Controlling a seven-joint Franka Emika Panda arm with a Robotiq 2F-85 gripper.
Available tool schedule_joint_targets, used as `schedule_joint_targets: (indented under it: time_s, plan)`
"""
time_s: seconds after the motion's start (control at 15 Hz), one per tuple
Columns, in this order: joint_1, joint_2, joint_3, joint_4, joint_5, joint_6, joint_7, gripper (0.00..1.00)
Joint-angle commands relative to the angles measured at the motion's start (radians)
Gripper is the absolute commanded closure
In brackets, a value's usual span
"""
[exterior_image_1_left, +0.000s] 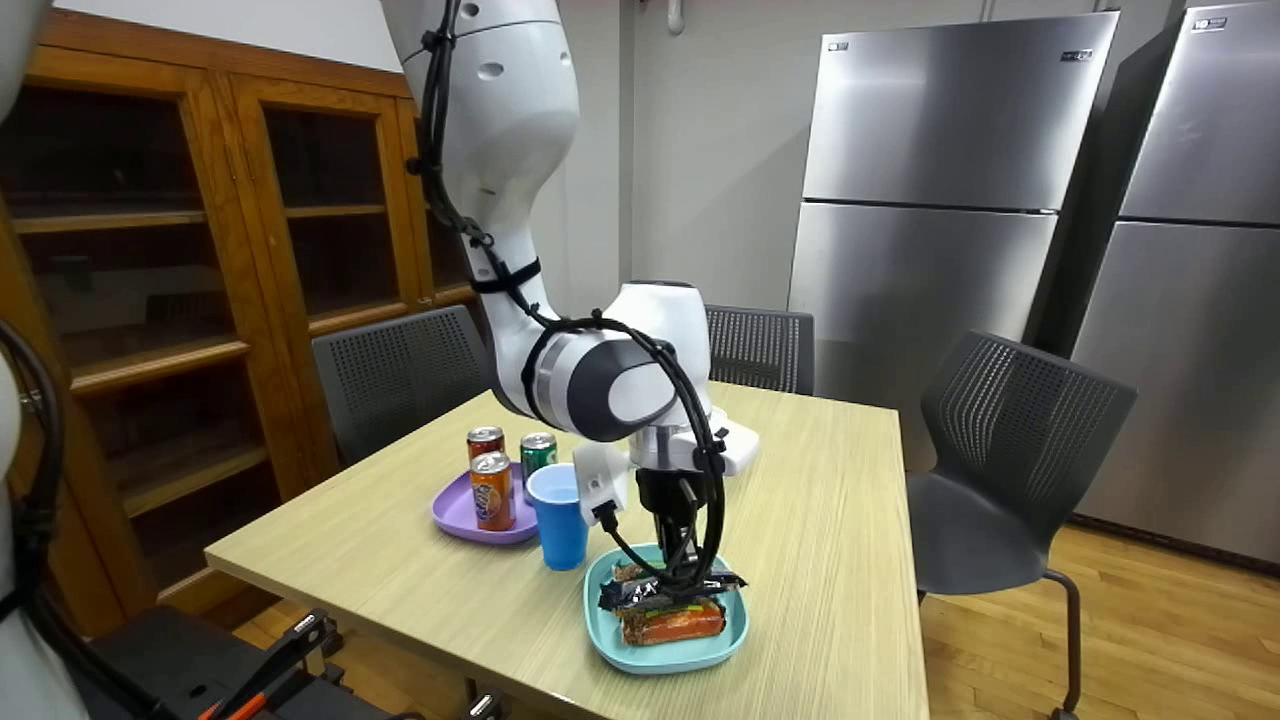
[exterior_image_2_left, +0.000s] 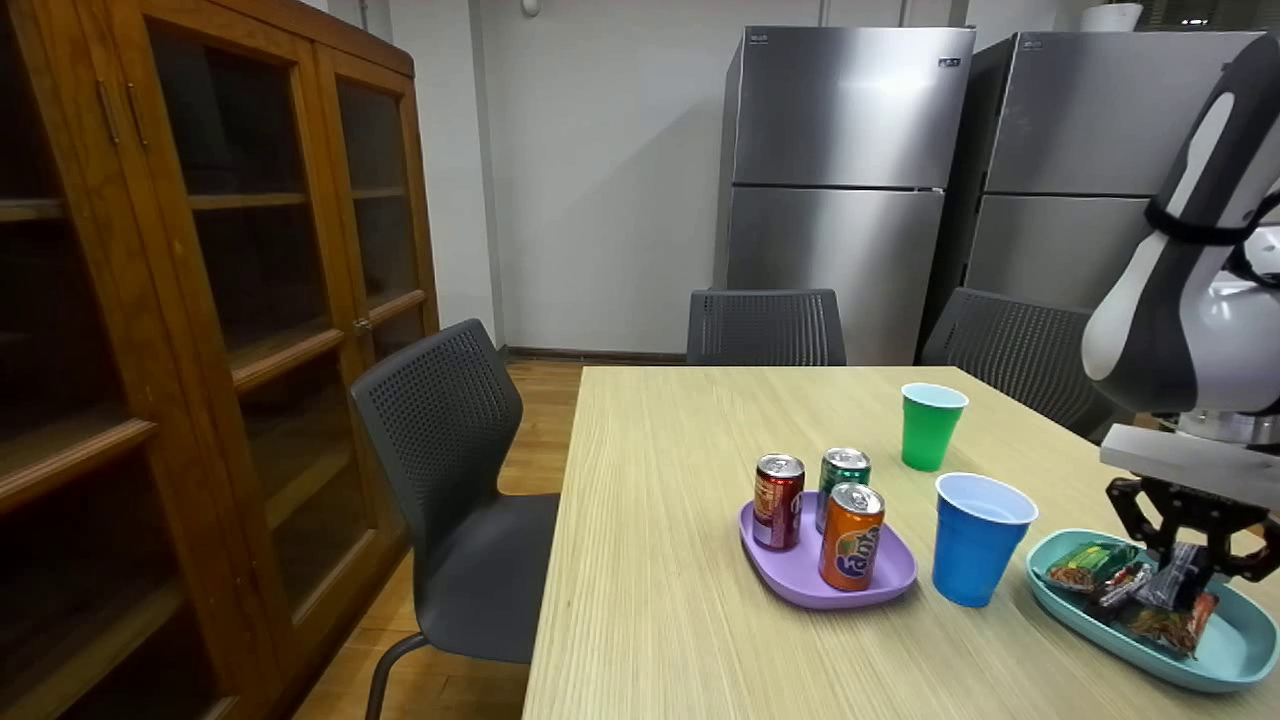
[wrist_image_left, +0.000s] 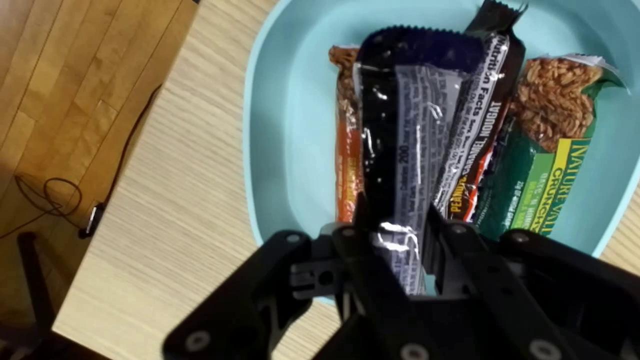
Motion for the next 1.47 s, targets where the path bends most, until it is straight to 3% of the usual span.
schedule_joint_targets:
  time_s: [0.0,0.07,0.13,0.27,0.67,1.4]
  plan:
    - [0.019,-0.019,-0.011,-0.017,-0.013,-0.012,-0.005,0.94]
    - [0.021,-0.018,-0.011,-0.017,-0.013,-0.013,-0.005,0.77]
    - [0.024,-0.018,-0.012,-0.017,-0.013,-0.015,-0.003,0.52]
    - [0.028,-0.019,-0.012,-0.018,-0.013,-0.015,-0.001,0.46]
    - [0.037,-0.039,-0.017,-0.026,-0.014,-0.015,-0.002,0.02]
    - [0.049,-0.245,-0.016,-0.104,-0.061,-0.02,-0.037,0.0]
